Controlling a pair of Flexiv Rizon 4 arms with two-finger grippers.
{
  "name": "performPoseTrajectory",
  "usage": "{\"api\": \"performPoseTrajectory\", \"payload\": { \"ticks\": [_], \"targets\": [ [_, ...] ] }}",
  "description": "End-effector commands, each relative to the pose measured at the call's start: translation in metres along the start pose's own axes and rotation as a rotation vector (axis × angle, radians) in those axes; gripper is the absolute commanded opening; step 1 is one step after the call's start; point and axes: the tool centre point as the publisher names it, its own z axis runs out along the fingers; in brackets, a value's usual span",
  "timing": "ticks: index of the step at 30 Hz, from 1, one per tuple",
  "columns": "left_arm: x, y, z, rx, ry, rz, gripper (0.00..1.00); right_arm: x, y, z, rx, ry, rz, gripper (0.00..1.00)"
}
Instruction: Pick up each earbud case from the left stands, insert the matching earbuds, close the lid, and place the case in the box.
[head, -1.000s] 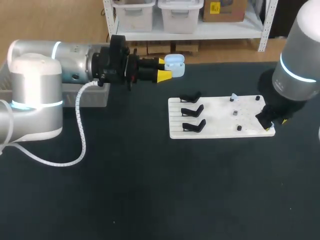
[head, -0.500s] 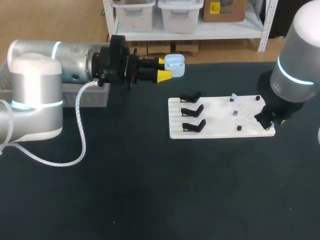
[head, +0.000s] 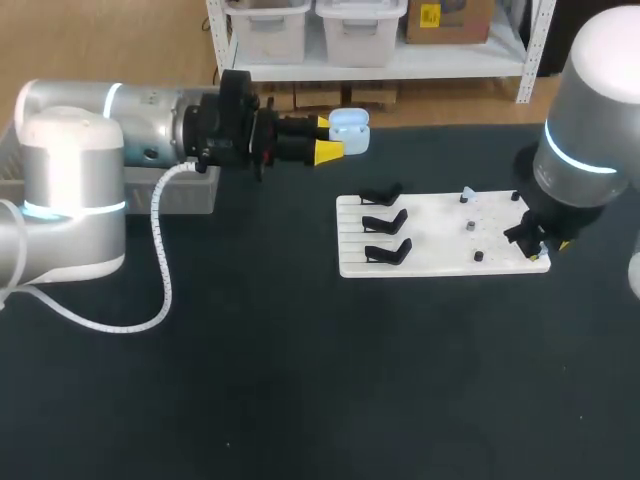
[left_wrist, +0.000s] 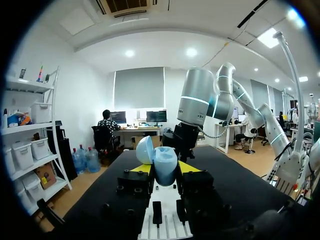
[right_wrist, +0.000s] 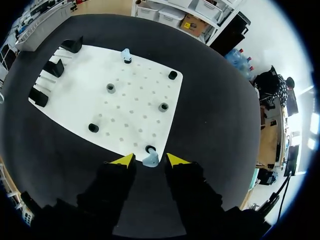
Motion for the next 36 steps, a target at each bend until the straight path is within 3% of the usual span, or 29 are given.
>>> {"api": "performPoseTrajectory", "payload": {
  "ticks": [1,27,32,36],
  "targets": [
    [0.0005,-0.0016,0.0,-0.005,-0.002,0.003,0.0,-0.0001,0.0007,0.0015,0.003,-0.001,0.004,0.35],
    [0.0005,-0.0016,0.0,-0.005,-0.002,0.003,0.0,-0.0004,-0.0028,0.0069,0.016,0.01,0.026,0.24],
    [0.0005,-0.0016,0.0,-0.005,-0.002,0.003,0.0,-0.0004,-0.0025,0.0075,0.016,0.009,0.026,0.0],
    [0.0005,-0.0016,0.0,-0.005,-0.002,0.003,0.0,0.0015,-0.0016,0.003,0.014,0.007,0.026,0.0]
  ]
}}
